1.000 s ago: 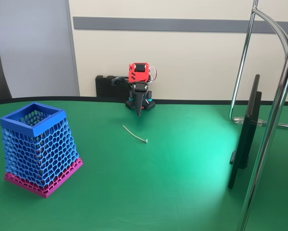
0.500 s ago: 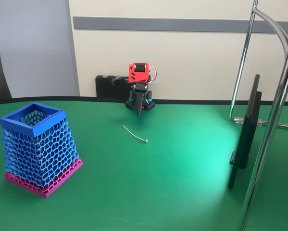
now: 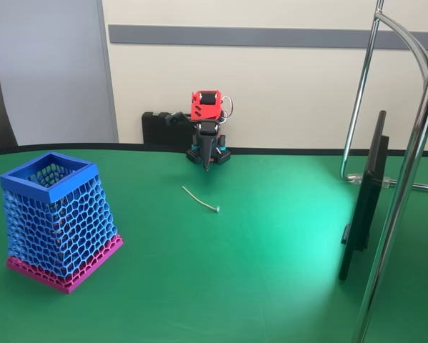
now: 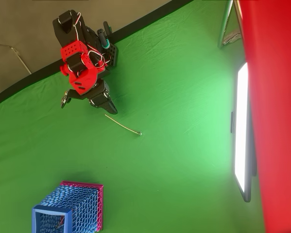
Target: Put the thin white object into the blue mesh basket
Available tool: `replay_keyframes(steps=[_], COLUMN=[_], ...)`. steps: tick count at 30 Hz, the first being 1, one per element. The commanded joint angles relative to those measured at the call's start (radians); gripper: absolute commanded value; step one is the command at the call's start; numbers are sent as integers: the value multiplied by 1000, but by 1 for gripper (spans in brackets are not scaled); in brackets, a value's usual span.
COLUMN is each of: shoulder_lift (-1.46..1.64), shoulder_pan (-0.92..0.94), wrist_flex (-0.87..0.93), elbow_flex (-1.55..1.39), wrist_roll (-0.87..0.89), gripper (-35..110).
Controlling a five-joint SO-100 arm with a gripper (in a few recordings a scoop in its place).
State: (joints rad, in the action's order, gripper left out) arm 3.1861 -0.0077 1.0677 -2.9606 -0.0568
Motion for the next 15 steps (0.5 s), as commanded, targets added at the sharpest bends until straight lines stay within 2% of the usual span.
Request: replay_keyframes(steps=[1,15], shoulder_lift=[-64,-491], shoulder_pan=[-15,-40], wrist_flex=[-11,-55], elbow_flex=[78,341], wrist_roll=[15,129], gripper=[1,1])
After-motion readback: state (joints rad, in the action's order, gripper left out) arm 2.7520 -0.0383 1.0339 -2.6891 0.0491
